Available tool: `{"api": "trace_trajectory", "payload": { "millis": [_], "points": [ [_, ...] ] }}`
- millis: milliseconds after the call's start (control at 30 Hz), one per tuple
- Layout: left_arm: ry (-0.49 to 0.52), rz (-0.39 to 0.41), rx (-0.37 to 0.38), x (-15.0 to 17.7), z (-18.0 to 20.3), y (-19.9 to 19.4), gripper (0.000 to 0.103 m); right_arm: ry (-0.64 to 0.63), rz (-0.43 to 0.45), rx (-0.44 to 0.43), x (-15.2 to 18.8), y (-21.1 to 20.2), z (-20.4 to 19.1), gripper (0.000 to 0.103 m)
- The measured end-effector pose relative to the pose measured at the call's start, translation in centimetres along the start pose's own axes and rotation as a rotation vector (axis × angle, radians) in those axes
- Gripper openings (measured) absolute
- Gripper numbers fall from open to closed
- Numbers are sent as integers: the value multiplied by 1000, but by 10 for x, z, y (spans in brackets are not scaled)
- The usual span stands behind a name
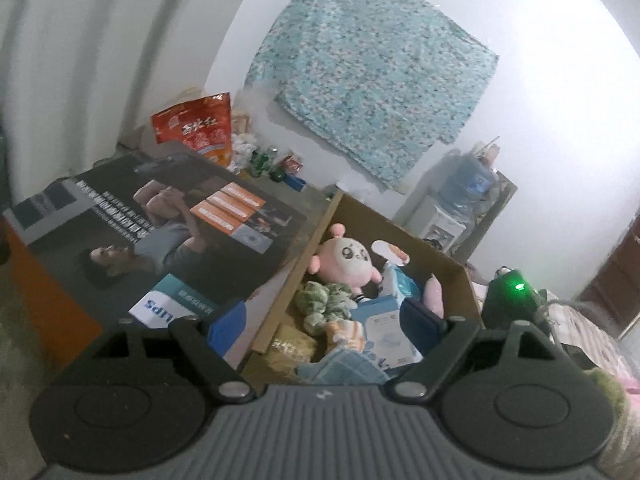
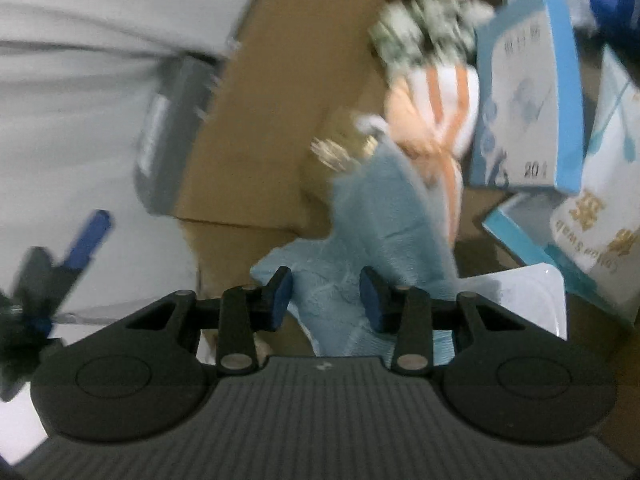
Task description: Organize soft objects
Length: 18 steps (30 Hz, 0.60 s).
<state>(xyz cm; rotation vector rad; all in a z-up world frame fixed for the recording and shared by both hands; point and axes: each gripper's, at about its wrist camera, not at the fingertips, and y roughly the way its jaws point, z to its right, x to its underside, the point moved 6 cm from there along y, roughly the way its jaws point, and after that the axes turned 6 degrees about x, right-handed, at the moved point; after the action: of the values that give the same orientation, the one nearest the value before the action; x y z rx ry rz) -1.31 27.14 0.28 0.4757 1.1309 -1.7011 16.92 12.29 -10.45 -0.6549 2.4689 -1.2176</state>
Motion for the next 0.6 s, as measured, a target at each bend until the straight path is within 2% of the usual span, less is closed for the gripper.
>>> {"api": "trace_trajectory", "payload": {
  "millis": [133, 200, 267, 300, 433, 533, 600],
  "points": [
    [-5, -9, -8, 1, -4, 1, 85, -35, -28, 55, -2, 5, -9, 37],
    [-5, -10, -7, 1, -3, 2, 86, -12, -25, 41, -2, 0, -9, 40],
    [0, -8, -6, 2, -2, 2, 88, 10, 16, -9, -4, -11, -8, 46],
    [3, -4, -6, 3, -2, 2, 90, 11, 58, -38, -2, -23, -8, 48],
    [40, 2, -6, 6, 6, 0, 93, 8, 260, -132, 12, -83, -7, 67],
    [72, 4, 11, 8, 15, 0, 97, -20, 455, -119, 33, -133, -1, 76],
    [93, 7, 26, 10, 23, -1, 102, -27, 612, -55, 50, -167, 6, 81]
  ]
}}
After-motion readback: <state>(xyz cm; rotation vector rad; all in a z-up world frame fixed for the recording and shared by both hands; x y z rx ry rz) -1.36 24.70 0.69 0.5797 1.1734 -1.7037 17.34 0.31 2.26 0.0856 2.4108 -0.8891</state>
